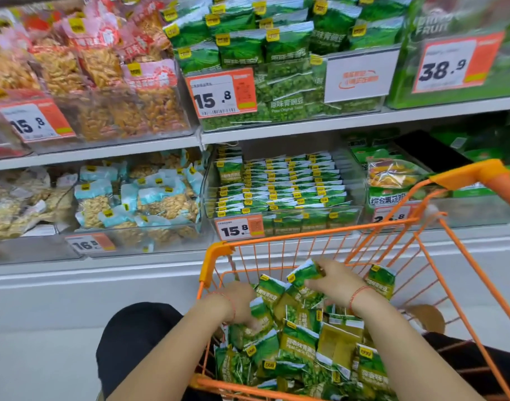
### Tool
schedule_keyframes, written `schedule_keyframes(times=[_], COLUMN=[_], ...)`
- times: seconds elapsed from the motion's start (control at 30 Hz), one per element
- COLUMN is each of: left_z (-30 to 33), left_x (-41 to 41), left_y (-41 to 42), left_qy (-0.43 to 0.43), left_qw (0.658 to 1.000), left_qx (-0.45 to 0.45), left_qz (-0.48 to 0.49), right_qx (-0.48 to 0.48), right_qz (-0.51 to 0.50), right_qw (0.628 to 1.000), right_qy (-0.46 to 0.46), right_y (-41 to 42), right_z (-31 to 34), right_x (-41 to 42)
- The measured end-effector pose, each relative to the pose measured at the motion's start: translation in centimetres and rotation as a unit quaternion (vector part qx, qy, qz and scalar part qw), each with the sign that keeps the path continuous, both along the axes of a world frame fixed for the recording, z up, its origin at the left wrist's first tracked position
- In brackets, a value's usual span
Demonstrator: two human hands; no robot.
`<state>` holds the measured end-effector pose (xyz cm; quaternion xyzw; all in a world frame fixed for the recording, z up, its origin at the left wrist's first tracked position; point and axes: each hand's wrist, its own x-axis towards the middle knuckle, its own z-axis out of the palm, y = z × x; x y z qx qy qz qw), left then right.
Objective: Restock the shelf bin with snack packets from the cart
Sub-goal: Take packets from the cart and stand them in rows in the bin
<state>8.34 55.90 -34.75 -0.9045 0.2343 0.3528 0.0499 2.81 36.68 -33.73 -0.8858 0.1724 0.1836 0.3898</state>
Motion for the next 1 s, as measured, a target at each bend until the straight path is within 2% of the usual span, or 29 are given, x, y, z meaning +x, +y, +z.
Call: schedule_keyframes(times=[0.07,0.1,0.17,0.23,0.33,0.43,0.5,0.57,0.63,0.67,0.7,0.8,1.0], left_z=[1.6,2.5,3.8,4.5,4.9,4.5,4.0,3.0,1.3,0.3,-0.7,-3.4,-5.4], left_x=[0.5,0.9,1.4,1.5,1.3,1.3,1.4,1.7,2.0,2.0,1.9,1.6,1.5], left_y=[0.2,0.2,-0.3,-1.3,-2.7,-3.4,-3.4,-2.8,-1.9,-1.7,-1.6,-2.0,-2.1], left_qy=[-0.023,-0.020,0.027,0.076,0.053,0.016,0.048,0.063,0.036,0.033,0.031,0.002,0.003], left_qw=[0.998,0.994,0.977,0.957,0.939,0.910,0.881,0.878,0.937,0.962,0.975,0.979,0.962], left_qx=[-0.063,-0.104,-0.207,-0.272,-0.326,-0.387,-0.431,-0.408,-0.274,-0.201,-0.150,-0.104,-0.166], left_qz=[0.017,0.027,0.052,0.068,0.095,0.149,0.190,0.243,0.213,0.182,0.164,0.175,0.218], right_qx=[-0.047,-0.039,0.056,0.185,0.328,0.332,0.307,0.228,0.056,-0.020,-0.058,-0.044,0.065], right_qz=[0.008,0.011,0.014,-0.007,-0.069,-0.056,-0.040,-0.039,-0.022,-0.010,-0.004,-0.005,-0.079], right_qw=[0.998,0.999,0.998,0.983,0.942,0.941,0.951,0.973,0.998,0.999,0.997,0.997,0.994], right_qy=[-0.029,-0.035,-0.022,0.003,0.008,0.018,0.018,0.017,0.027,0.036,0.046,0.062,0.048], right_y=[-0.4,-0.3,0.2,1.0,1.0,0.0,-0.6,-0.9,-1.3,-1.4,-1.6,-1.8,-2.2], right_z=[0.4,0.6,0.8,1.4,1.9,1.7,1.2,0.6,0.0,-0.2,-0.4,-0.7,-0.7], right_x=[0.0,0.0,-0.1,-0.3,-0.6,-0.6,-0.4,-0.3,-0.2,-0.2,-0.2,-0.2,-0.1])
